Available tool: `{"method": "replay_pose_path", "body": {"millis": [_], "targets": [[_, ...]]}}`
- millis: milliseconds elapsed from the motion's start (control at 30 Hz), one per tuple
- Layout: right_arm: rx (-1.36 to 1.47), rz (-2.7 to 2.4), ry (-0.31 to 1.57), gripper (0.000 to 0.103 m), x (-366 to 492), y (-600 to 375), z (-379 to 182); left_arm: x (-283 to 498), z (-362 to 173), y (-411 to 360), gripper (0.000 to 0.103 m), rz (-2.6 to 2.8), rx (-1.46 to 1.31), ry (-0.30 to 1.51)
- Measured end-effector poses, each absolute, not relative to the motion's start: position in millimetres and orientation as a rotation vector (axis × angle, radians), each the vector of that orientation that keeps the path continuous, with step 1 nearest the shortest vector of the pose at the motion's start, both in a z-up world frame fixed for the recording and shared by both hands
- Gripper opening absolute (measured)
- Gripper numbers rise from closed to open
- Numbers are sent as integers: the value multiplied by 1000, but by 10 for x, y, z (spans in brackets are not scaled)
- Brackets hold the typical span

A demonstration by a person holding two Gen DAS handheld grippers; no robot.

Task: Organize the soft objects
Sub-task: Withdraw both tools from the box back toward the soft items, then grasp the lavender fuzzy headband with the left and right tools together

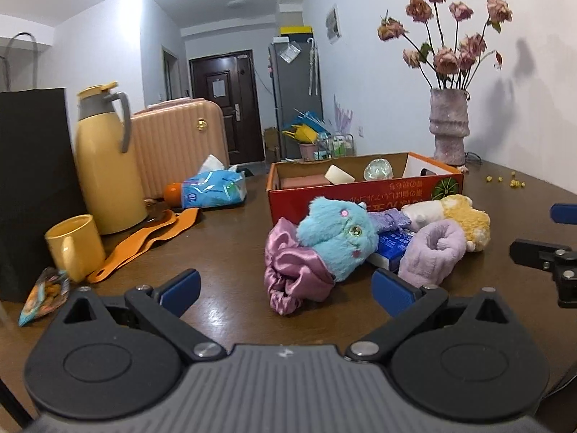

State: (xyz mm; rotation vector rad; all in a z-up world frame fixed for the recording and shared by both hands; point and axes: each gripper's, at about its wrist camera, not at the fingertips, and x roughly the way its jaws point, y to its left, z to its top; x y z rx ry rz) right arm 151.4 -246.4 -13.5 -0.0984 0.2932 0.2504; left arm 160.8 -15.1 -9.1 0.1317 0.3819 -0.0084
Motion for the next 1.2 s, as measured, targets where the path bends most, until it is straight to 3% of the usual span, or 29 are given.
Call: {"method": "replay_pose_path", "body": {"millis": [233, 333, 433, 533, 667, 733, 800, 1200], "targets": [[-88, 272, 351, 80, 1988, -2408, -218, 2049, -137, -239, 100, -68, 104, 436], [-74, 265, 371, 68, 2218, -2429, -215, 2193, -126, -330, 93, -174, 27, 490], [-52, 285, 406, 55, 2486, -2476, -227, 2366, -123, -456, 72, -233, -76, 555], [-22, 319, 460, 42, 2750, -2497, -261, 2543, -174, -613, 60, -275, -119, 614], [7, 368, 537, 16, 2982, -2474, -330, 2666, -257, -698, 43, -308, -159, 671], [0, 374, 539, 14, 2950, -2448, -344, 2652, -274, -704, 24, -319, -147, 668], [1, 377, 537, 9, 2859, -2436, -332, 2608, -253, -666, 14, -310, -120, 655], [43, 397, 545, 8, 1752, -2187, -398, 1891, -250, -345, 10, -273, -79, 636]]}}
